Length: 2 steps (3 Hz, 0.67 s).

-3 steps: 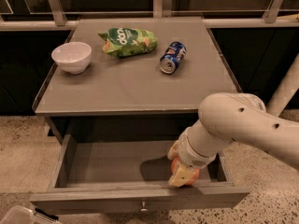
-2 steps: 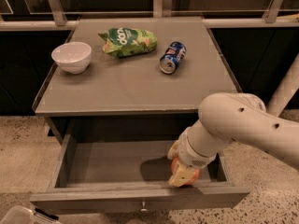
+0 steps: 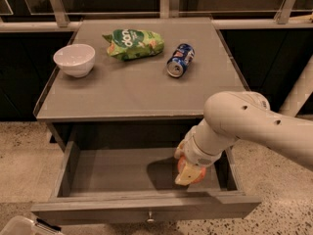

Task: Place apple into top drawer

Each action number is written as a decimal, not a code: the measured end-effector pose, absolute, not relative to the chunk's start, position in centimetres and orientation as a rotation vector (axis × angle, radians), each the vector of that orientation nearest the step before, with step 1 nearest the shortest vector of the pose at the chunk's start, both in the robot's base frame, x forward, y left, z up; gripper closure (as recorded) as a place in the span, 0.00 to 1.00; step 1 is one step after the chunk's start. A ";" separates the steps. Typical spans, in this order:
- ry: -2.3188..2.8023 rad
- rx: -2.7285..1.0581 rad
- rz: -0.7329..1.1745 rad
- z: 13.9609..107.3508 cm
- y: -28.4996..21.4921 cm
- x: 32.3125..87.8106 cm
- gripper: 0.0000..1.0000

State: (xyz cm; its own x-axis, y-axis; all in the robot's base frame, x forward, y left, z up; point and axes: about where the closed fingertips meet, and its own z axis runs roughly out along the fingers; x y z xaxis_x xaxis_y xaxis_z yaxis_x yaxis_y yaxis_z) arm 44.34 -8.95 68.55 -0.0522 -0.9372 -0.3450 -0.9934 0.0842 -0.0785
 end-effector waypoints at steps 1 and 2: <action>2.060 -1.921 0.259 68.5 -8.9 44.4 1.00; 2.060 -1.921 0.259 68.5 -8.9 44.4 0.81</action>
Offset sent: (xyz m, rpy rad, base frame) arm 0.0010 0.0002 -0.0001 0.0007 -0.0004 0.0002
